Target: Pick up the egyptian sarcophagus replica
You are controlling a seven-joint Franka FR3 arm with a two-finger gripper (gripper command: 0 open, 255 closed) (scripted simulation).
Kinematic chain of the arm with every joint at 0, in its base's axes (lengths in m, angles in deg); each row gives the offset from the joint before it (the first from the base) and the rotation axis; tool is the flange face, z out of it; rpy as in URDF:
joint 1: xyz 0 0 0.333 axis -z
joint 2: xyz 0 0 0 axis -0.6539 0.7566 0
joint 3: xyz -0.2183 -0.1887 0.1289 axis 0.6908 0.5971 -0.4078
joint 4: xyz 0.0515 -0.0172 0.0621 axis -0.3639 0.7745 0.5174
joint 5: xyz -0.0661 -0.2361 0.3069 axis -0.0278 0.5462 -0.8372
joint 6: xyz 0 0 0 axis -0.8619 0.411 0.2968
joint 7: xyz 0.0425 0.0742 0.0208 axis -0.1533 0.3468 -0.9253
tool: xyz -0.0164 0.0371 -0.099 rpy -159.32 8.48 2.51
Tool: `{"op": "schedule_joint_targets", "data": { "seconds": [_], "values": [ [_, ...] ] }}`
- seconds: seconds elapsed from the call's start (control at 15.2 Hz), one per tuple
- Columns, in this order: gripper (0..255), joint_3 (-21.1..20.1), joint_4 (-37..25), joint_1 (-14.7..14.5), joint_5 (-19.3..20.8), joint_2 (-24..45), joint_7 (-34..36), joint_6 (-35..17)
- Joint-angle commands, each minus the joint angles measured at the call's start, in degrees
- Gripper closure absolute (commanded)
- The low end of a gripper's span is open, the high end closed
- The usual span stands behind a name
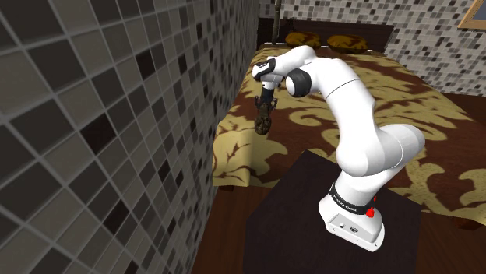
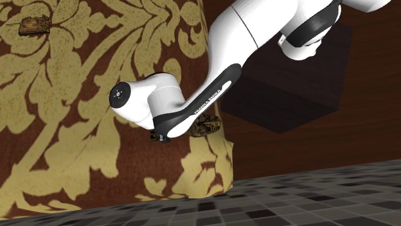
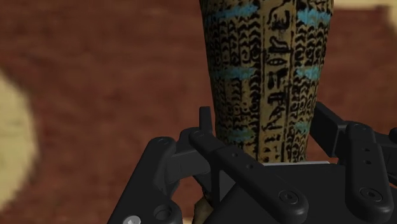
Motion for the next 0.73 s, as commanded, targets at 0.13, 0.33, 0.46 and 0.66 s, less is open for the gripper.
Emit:
{"op": "schedule_joint_targets", "data": {
  "seconds": [0.13,0.33,0.46,0.66],
  "values": [
    [255,0.3,0.6,-0.2,0.3,-2.1,0.3,1.4],
    [255,0.5,0.9,-0.3,0.5,-3.6,0.4,2.6],
    [255,0.6,1.1,-0.4,0.6,-4.5,0.6,3.4],
    [255,0.8,1.2,-0.5,0.8,-5.5,0.7,4.3]
  ]
}}
